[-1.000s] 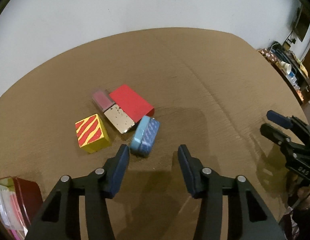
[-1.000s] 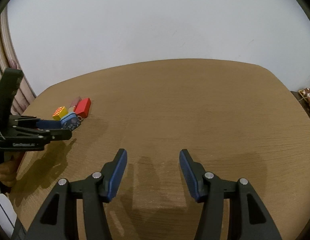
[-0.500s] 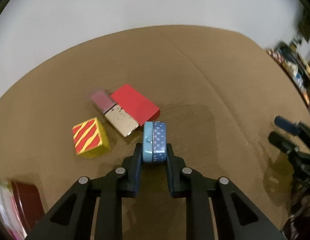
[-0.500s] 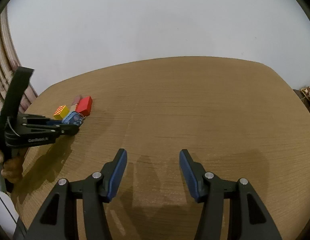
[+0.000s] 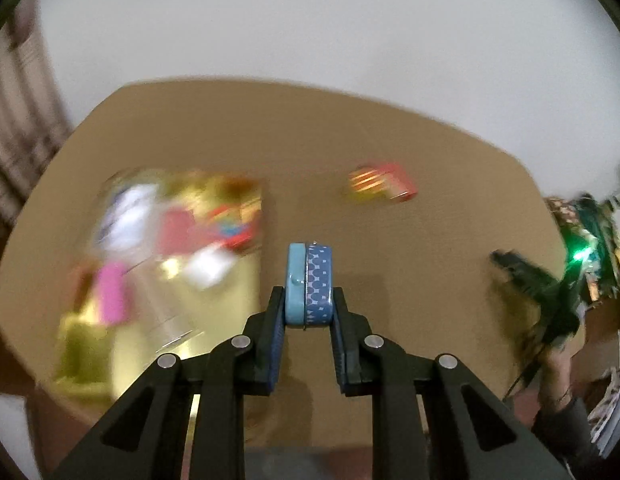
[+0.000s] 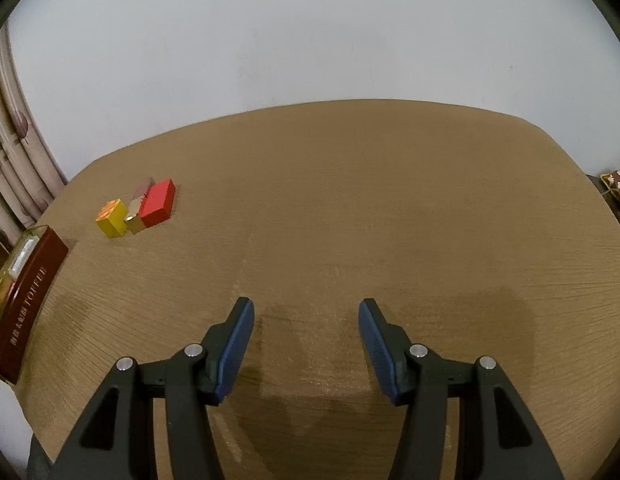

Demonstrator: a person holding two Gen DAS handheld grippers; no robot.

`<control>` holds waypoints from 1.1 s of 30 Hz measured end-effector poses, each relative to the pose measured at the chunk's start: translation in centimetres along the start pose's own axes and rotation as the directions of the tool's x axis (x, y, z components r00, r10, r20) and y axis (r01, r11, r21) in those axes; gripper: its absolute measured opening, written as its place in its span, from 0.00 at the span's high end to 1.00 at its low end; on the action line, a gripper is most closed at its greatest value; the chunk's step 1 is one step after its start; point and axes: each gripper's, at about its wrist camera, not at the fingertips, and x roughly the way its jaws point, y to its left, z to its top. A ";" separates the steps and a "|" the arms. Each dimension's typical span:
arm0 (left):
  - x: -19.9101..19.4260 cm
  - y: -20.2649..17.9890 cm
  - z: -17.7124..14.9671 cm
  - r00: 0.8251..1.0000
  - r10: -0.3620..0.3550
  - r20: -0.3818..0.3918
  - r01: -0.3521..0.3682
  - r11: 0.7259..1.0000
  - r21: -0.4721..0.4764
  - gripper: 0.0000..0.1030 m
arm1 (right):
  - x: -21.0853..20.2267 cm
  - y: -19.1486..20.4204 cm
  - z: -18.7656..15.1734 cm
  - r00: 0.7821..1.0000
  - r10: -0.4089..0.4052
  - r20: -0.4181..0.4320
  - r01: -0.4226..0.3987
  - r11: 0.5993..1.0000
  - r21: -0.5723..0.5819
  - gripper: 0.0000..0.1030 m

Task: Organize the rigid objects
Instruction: 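Grasp the blue patterned tin with the left tool and place it in the tin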

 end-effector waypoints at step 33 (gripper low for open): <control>3.5 7.4 -0.5 0.998 -0.041 -0.049 0.029 0.974 -0.223 0.56 | 2.2 2.5 -0.2 0.997 -0.067 -0.033 0.064 0.995 -0.073 0.37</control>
